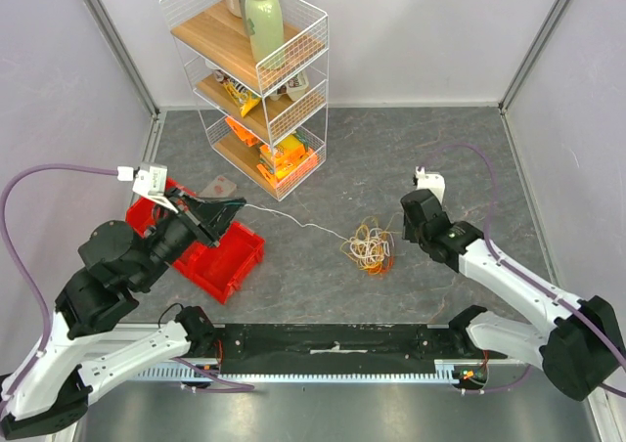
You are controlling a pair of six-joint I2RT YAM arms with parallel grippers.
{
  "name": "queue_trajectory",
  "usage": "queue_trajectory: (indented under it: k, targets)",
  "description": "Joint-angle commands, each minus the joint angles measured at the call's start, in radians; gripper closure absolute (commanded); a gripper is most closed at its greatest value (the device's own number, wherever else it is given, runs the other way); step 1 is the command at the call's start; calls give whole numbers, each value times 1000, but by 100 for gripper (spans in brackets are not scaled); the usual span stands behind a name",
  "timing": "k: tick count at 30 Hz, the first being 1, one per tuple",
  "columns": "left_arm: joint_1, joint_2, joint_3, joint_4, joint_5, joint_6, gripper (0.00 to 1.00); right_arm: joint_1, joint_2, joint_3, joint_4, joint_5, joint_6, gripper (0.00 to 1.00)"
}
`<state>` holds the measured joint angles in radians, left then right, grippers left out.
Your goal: Untangle the cables
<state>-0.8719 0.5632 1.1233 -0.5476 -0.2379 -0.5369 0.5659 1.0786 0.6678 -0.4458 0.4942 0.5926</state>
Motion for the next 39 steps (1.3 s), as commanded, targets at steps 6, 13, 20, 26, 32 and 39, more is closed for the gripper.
queue_trajectory:
  k: [6,13,20,26,32,39]
  targets:
    - [1,17,35,21,46,-17,98,245,-117,69,163,-374,-231,36]
    - [1,41,79,32,97,-31,98,557,-17,55,421,-347,-352,31]
    - [1,23,116,25,117,-61,98,606,223,131,555,-60,-283,27]
    - [1,35,249,6,127,-17,98,557,420,158,530,124,-110,40]
    - [1,73,412,-74,17,81,98,385,285,-82,541,158,110,50]
    - [1,147,506,-104,-135,232,98,224,8,-218,342,205,128,39]
